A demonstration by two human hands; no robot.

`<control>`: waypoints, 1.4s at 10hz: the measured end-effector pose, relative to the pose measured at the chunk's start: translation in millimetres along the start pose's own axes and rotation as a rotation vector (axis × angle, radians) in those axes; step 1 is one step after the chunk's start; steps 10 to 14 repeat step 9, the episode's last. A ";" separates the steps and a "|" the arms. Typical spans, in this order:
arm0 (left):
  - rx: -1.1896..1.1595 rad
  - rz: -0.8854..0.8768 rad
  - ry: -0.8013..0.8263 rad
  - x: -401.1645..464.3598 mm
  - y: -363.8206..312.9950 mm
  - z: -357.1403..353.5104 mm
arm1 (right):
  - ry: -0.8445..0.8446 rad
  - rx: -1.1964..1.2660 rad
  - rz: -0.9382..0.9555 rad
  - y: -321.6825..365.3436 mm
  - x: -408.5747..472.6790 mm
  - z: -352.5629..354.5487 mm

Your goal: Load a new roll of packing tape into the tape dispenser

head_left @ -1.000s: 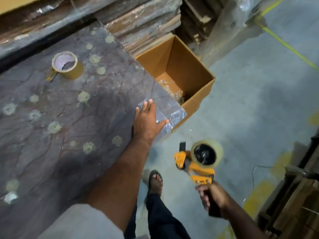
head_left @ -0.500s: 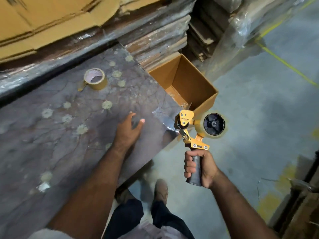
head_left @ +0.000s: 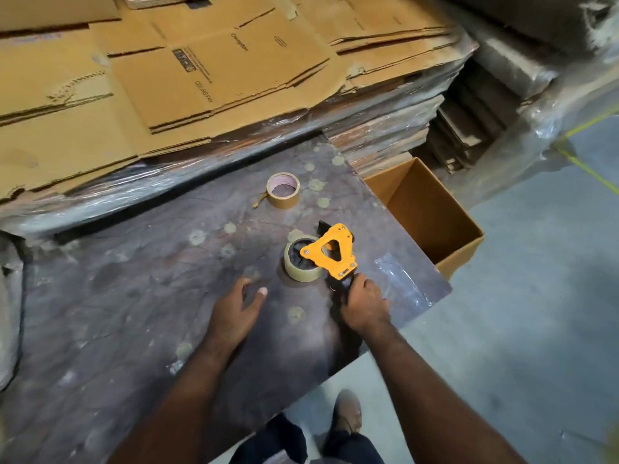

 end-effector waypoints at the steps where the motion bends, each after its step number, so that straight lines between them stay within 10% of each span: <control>1: 0.000 -0.017 0.031 -5.7 8.9 5.4 | -0.063 -0.033 -0.028 17.9 2.7 -11.9; 14: 0.198 -0.276 -0.065 -11.1 -54.7 -4.6 | -0.332 -0.125 0.286 57.8 2.5 73.1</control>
Point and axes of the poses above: each hand's wrist, its own x-axis towards the middle knuckle, its own z-axis out of the back of the hand, y = z × x, the point moved 10 cm from there along x, towards the middle knuckle, and after that the axes turned 8 degrees about -z, right-handed, at the moved point
